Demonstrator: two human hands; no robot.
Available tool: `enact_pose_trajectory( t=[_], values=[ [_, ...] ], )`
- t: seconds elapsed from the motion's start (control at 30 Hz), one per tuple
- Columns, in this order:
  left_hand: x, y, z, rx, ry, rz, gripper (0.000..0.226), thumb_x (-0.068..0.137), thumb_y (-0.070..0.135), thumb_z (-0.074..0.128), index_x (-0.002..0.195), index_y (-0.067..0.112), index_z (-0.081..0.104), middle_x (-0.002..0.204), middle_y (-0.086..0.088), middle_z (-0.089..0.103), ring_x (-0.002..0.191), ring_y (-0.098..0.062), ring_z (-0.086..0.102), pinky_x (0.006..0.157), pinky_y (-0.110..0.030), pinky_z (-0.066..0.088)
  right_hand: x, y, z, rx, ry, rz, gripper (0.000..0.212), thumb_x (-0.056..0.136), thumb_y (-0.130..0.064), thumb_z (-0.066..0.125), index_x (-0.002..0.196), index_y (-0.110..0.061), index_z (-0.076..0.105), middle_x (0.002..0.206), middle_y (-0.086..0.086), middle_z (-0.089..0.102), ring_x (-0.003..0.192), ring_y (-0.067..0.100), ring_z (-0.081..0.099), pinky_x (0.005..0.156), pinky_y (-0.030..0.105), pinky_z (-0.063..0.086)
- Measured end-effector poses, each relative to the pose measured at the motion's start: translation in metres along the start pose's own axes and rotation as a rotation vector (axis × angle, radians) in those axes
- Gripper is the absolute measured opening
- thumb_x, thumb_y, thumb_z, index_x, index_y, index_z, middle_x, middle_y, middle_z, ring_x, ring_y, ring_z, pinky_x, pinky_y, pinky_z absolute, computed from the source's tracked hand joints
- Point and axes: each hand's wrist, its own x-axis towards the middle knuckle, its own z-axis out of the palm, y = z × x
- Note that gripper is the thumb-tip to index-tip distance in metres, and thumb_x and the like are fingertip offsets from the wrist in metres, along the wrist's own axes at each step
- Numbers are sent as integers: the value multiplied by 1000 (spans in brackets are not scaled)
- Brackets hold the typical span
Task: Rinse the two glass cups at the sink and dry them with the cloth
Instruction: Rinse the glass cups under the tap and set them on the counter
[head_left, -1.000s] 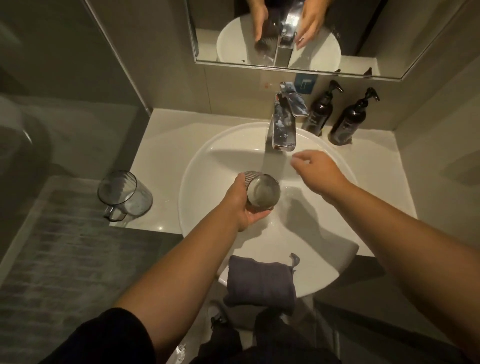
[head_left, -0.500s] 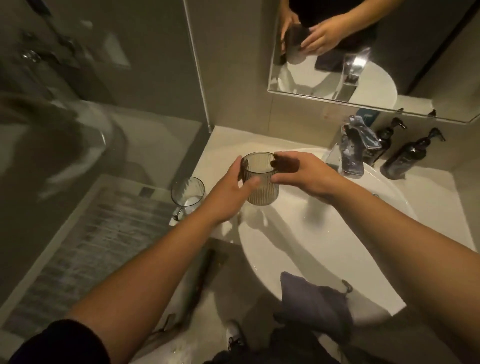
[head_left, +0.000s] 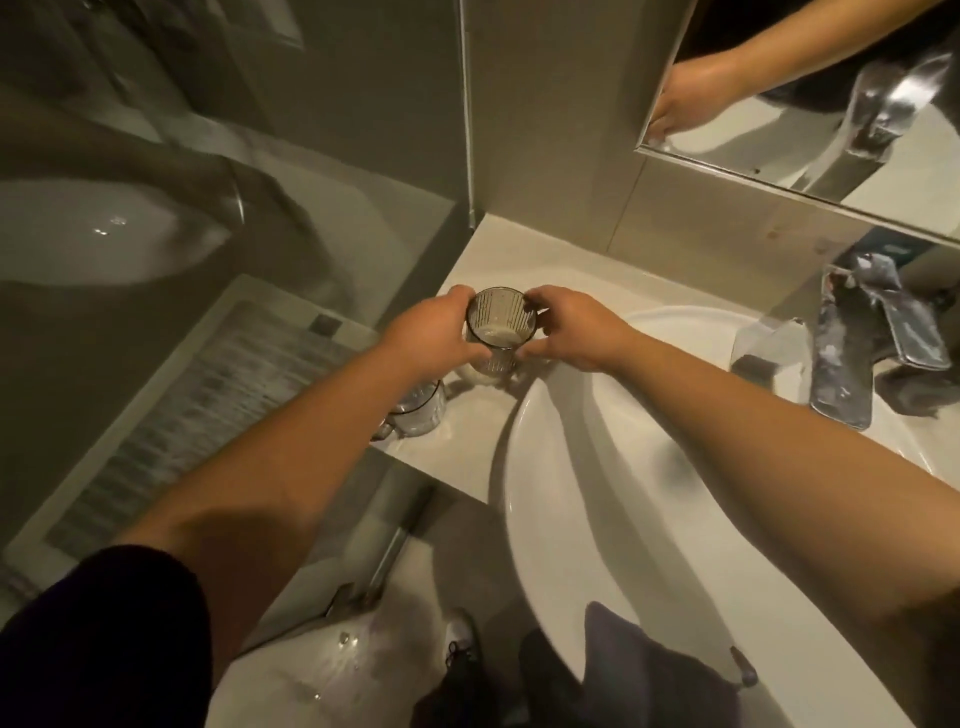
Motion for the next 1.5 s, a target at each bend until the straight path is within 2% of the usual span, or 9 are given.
enact_pose_trajectory(
  t=[0.33, 0.5, 0.6, 0.8, 1.0, 1.17, 1.23, 1.37, 1.5],
  values=[
    [10, 2, -1, 220, -84, -48, 61, 81, 39, 79, 124, 13, 44, 112, -11, 68, 97, -33, 65, 80, -40, 50, 7, 3, 16, -133, 2, 15, 57, 72, -25, 80, 121, -9, 57, 113, 12, 62, 99, 28, 58, 83, 36, 48],
    [11, 3, -4, 252, -115, -52, 70, 81, 45, 79, 132, 16, 41, 118, -9, 69, 112, -32, 63, 103, -46, 41, 6, -3, 16, -228, -29, 46, 53, 75, -26, 79, 116, -8, 52, 115, 16, 60, 100, 31, 54, 76, 32, 39],
    [7, -1, -11, 242, -120, -31, 87, 79, 51, 79, 146, 17, 34, 133, -9, 63, 129, -32, 54, 115, -54, 29, 0, -7, 10, -262, -50, 83, 68, 78, -28, 78, 131, -5, 42, 129, 21, 53, 115, 36, 51, 91, 40, 43],
    [-38, -24, -22, 109, 126, 15, 76, 96, 54, 57, 154, 12, 33, 163, -11, 34, 150, -30, 30, 121, -48, 26, -32, -27, 8, -430, 116, -71, 76, 85, -34, 69, 145, -5, 33, 146, 16, 40, 135, 34, 36, 108, 39, 32],
    [-112, -56, 17, -206, 358, -164, 53, 100, 34, 57, 143, 6, 47, 145, -17, 51, 130, -35, 50, 104, -45, 43, -57, -59, 55, -453, 138, -246, 73, 87, -41, 66, 142, -1, 39, 141, 22, 48, 126, 38, 48, 102, 43, 42],
    [-127, -77, 45, -527, 236, -342, 52, 101, 41, 56, 141, 9, 51, 138, -13, 59, 127, -29, 57, 105, -44, 47, -46, -64, 87, -385, 44, -143, 83, 90, -50, 58, 150, -5, 21, 150, 19, 37, 134, 34, 39, 107, 40, 36],
    [-125, -83, 49, -641, 217, -341, 44, 100, 43, 57, 130, 12, 58, 122, -4, 67, 115, -21, 63, 97, -39, 50, -42, -64, 94, -339, 12, -97, 84, 89, -51, 58, 150, -7, 20, 146, 19, 42, 130, 34, 43, 103, 40, 39],
    [-122, -90, 54, -586, 192, -277, 19, 100, 42, 56, 93, 25, 61, 83, 13, 63, 77, -4, 58, 66, -23, 42, -39, -68, 103, -322, -2, -63, 82, 89, -52, 59, 149, -9, 23, 139, 18, 49, 123, 33, 49, 98, 40, 43],
    [-122, -87, 56, -586, 147, -197, 21, 105, 30, 49, 89, 21, 59, 84, 7, 67, 77, -4, 59, 66, -20, 41, -40, -73, 104, -312, 20, -46, 77, 90, -50, 58, 147, -8, 28, 139, 17, 49, 124, 33, 49, 100, 40, 42]
  ],
)
